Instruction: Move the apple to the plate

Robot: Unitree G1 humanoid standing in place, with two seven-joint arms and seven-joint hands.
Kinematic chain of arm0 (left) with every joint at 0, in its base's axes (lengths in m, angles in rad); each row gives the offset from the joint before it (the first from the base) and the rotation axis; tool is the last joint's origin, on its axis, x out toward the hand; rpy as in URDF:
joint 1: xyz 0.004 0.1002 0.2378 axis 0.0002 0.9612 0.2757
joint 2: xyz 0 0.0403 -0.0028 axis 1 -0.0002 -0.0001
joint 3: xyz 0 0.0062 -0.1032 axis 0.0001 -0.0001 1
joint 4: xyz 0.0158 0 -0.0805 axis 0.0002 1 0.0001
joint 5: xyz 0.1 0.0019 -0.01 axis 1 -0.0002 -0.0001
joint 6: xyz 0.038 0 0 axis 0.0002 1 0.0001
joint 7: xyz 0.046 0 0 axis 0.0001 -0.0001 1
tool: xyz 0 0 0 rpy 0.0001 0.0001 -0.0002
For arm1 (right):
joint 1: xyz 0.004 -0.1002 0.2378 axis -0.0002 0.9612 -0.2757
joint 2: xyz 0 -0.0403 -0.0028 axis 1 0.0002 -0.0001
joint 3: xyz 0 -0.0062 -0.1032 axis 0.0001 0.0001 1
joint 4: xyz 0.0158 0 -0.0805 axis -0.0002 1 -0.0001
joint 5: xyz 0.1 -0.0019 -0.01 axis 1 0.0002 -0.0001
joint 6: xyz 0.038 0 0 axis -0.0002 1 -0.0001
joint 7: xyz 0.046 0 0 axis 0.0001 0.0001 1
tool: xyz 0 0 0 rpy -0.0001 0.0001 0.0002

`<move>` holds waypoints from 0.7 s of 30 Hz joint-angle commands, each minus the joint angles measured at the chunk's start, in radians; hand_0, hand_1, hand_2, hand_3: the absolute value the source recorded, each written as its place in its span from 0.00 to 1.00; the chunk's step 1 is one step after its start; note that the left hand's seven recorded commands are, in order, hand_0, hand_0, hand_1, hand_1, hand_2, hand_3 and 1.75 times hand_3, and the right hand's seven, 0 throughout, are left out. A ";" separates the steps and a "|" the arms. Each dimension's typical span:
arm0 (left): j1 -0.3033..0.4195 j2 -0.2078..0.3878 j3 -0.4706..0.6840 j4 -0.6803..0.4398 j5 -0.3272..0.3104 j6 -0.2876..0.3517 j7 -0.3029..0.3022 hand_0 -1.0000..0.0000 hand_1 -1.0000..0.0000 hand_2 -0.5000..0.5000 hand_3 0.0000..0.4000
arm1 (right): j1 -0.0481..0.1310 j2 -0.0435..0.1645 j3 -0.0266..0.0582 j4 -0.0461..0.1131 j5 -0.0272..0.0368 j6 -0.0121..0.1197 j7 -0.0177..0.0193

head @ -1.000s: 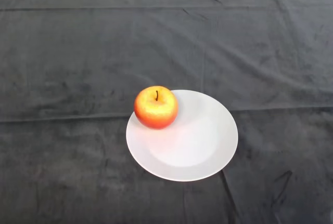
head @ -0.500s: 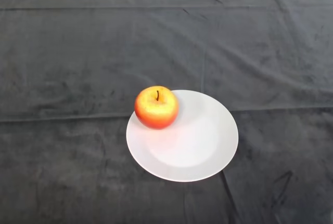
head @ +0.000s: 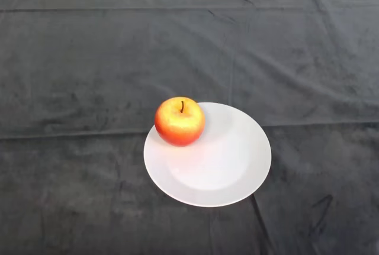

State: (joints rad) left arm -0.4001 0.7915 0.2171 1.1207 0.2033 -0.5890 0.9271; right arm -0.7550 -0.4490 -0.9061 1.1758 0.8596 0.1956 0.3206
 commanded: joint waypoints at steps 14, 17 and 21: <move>0.024 0.055 0.030 0.035 0.000 0.002 0.004 1.00 1.00 0.50 0.00 | -0.043 -0.018 -0.0038 0.018 0.0216 -0.009 0.0042; 0.024 0.055 0.031 0.035 0.001 0.002 0.004 1.00 1.00 0.50 0.00 | -0.043 -0.018 -0.0038 0.018 0.0216 -0.009 0.0042; 0.023 0.054 0.031 0.035 0.002 0.003 0.004 1.00 1.00 0.50 0.00 | -0.043 -0.018 -0.0039 0.018 0.0215 -0.009 0.0043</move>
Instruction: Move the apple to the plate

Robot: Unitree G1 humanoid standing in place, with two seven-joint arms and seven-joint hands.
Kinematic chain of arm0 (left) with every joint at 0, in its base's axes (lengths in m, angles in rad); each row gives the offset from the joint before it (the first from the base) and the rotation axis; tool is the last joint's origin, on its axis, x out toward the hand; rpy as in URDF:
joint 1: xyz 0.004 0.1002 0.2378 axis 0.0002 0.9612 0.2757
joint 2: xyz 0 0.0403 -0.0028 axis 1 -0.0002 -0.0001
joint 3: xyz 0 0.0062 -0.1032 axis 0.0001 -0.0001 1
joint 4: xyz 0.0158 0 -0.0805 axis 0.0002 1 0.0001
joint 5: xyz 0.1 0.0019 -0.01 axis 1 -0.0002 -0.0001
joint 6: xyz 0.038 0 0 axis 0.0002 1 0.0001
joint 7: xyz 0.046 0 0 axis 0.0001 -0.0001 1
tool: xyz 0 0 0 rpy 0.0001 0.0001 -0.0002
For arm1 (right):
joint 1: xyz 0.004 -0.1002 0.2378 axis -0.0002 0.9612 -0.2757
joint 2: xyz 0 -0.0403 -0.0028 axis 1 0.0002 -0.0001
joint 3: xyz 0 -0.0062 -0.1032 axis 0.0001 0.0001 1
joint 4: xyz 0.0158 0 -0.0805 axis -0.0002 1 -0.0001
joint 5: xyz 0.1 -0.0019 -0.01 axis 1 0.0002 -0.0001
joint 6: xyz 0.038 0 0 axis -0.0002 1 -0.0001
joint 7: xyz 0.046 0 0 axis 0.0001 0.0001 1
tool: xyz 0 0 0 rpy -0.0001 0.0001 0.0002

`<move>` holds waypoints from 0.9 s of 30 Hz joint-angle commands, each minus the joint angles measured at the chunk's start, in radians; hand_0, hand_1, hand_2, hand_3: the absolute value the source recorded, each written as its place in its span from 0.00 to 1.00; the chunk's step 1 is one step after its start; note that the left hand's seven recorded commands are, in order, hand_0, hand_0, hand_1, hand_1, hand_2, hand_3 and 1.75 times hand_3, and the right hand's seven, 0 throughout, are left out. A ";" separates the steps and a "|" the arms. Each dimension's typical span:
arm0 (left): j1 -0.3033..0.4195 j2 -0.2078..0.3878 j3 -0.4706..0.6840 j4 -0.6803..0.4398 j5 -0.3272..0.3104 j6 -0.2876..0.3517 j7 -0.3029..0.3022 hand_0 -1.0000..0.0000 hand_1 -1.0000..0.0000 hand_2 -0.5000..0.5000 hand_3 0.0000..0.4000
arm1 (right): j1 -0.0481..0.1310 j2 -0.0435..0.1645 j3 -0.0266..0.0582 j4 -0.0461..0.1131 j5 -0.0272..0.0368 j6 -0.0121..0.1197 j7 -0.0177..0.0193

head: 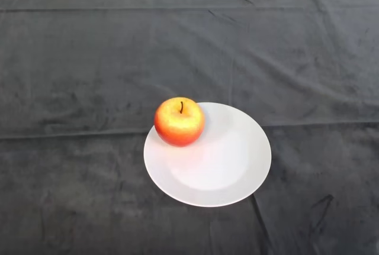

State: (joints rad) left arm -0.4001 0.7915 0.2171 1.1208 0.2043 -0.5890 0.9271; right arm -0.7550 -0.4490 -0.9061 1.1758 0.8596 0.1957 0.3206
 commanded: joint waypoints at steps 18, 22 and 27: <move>0.020 0.052 0.031 0.035 0.002 0.006 -0.005 1.00 1.00 0.50 0.00 | -0.043 -0.018 -0.0040 0.018 0.0214 -0.009 0.0044; 0.019 0.051 0.030 0.034 0.004 0.007 -0.005 1.00 1.00 0.50 0.00 | -0.043 -0.018 -0.0040 0.018 0.0213 -0.009 0.0044; 0.019 0.050 0.029 0.034 0.004 0.008 -0.007 1.00 1.00 0.50 0.00 | -0.043 -0.018 -0.0040 0.018 0.0213 -0.009 0.0044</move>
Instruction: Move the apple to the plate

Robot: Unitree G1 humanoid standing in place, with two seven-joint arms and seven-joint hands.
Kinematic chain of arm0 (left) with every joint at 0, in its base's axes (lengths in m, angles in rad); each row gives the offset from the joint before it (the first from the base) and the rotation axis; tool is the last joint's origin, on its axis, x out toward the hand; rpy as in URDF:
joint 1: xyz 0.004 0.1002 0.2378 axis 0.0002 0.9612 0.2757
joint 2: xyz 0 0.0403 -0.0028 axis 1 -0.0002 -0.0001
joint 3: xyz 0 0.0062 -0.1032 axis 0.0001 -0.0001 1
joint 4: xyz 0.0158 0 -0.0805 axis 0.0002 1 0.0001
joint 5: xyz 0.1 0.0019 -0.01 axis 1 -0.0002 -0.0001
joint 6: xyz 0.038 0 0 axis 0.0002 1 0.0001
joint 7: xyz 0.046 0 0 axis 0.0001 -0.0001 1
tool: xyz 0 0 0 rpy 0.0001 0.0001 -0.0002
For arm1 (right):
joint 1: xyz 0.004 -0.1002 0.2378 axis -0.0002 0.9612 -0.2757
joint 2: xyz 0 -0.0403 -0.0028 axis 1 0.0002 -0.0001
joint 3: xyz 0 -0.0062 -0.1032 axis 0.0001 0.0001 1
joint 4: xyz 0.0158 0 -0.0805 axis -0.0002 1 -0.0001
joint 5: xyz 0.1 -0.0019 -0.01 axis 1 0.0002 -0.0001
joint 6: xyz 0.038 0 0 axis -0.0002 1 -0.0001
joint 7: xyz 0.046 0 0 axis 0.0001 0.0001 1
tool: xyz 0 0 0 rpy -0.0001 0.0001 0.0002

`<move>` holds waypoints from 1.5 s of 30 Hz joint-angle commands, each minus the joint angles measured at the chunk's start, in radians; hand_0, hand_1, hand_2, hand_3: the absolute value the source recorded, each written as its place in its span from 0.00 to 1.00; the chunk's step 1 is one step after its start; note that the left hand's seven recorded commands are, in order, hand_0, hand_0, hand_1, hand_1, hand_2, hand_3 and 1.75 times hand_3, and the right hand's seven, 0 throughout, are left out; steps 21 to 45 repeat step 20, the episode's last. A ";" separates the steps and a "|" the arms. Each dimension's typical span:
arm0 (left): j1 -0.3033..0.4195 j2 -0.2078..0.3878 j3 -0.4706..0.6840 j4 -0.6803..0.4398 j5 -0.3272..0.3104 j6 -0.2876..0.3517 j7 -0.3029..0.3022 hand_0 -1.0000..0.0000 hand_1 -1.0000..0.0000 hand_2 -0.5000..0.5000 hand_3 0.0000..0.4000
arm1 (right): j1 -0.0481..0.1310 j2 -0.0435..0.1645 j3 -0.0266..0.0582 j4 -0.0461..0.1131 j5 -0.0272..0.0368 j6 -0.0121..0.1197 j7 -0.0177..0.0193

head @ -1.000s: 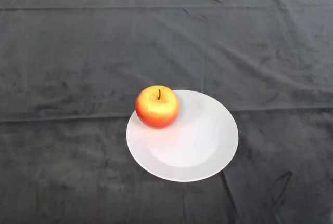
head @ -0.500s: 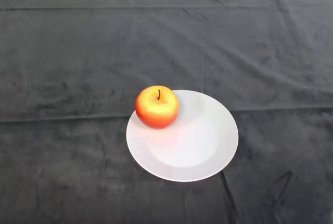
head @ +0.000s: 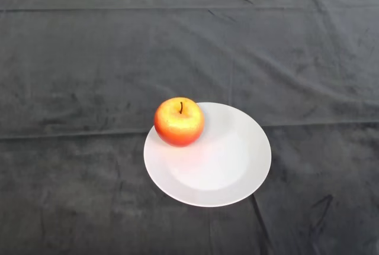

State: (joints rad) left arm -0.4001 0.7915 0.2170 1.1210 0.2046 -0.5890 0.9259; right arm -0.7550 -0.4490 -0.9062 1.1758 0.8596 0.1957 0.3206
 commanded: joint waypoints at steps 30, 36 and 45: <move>0.017 0.048 0.032 0.036 0.003 0.009 -0.014 1.00 1.00 0.50 0.00 | -0.043 -0.018 -0.0041 0.018 0.0211 -0.009 0.0043; 0.017 0.048 0.032 0.036 0.003 0.009 -0.014 1.00 1.00 0.50 0.00 | -0.043 -0.018 -0.0041 0.018 0.0211 -0.009 0.0043; 0.017 0.048 0.032 0.036 0.003 0.009 -0.014 1.00 1.00 0.50 0.00 | -0.043 -0.018 -0.0041 0.018 0.0211 -0.009 0.0043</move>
